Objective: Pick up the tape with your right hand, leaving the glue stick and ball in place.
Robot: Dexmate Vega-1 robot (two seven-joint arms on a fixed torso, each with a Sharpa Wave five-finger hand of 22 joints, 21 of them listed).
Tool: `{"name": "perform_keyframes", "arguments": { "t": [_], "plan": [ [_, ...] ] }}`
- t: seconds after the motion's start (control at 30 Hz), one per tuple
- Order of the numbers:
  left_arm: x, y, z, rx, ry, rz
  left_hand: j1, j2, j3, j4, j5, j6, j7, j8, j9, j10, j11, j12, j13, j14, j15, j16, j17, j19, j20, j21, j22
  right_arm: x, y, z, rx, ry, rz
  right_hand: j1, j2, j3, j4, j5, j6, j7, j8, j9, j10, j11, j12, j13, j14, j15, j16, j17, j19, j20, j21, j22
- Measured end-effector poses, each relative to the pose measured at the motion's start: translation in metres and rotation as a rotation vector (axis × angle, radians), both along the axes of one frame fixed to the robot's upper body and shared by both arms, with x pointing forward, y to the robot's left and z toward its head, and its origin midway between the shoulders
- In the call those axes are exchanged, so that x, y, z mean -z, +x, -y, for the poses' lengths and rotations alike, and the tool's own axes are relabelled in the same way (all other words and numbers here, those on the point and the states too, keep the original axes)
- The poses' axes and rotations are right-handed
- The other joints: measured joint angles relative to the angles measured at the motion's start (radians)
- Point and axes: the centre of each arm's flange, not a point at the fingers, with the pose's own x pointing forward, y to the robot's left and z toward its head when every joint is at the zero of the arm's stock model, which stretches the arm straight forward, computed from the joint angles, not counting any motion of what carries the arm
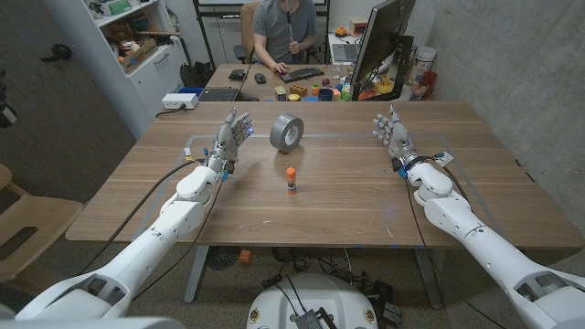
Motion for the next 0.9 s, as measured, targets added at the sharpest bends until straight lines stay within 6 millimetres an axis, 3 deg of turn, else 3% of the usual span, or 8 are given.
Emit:
{"name": "perform_keyframes", "arguments": {
  "t": [0.47, 0.77, 0.9],
  "plan": [
    [0.003, -0.002, -0.003, 0.002, 0.0, -0.007, 0.0, 0.0, 0.0, 0.0, 0.0, 0.0, 0.0, 0.0, 0.0, 0.003, -0.003, 0.0, 0.0, 0.0, 0.0, 0.0, 0.0, 0.0, 0.0, 0.0, 0.0, -0.013, -0.005, -0.003, 0.023, -0.069, 0.009, 0.0, 0.0, 0.0, 0.0, 0.0, -0.001, 0.001, 0.0, 0.0, 0.0, 0.0, 0.0, 0.0, -0.001, 0.001, 0.0, 0.0, 0.0, 0.0, -0.003, 0.0],
    [0.005, -0.002, -0.004, 0.004, 0.0, -0.009, 0.0, 0.0, 0.0, 0.0, 0.0, 0.0, 0.0, 0.0, 0.0, 0.003, -0.003, 0.0, 0.0, 0.0, 0.0, 0.0, 0.0, 0.0, 0.0, 0.0, 0.0, -0.047, -0.018, -0.009, 0.069, -0.264, 0.046, 0.043, -0.012, 0.004, -0.024, 0.0, -0.027, 0.02, 0.0, 0.0, -0.026, 0.04, -0.008, 0.0, -0.018, 0.011, 0.0, 0.0, -0.007, 0.007, -0.016, 0.0],
    [0.005, -0.002, -0.004, 0.005, 0.0, -0.01, 0.0, 0.0, 0.0, 0.0, 0.0, 0.0, 0.0, 0.0, 0.0, 0.003, -0.003, 0.0, 0.0, 0.0, 0.0, 0.0, 0.0, 0.0, 0.0, 0.0, 0.0, -0.069, -0.024, -0.013, 0.086, -0.352, 0.073, 0.055, -0.011, 0.007, -0.03, 0.0, -0.033, 0.025, 0.0, 0.0, -0.026, 0.043, -0.008, 0.0, -0.018, 0.011, 0.0, 0.0, -0.007, 0.007, -0.016, 0.0]
  ]
}}
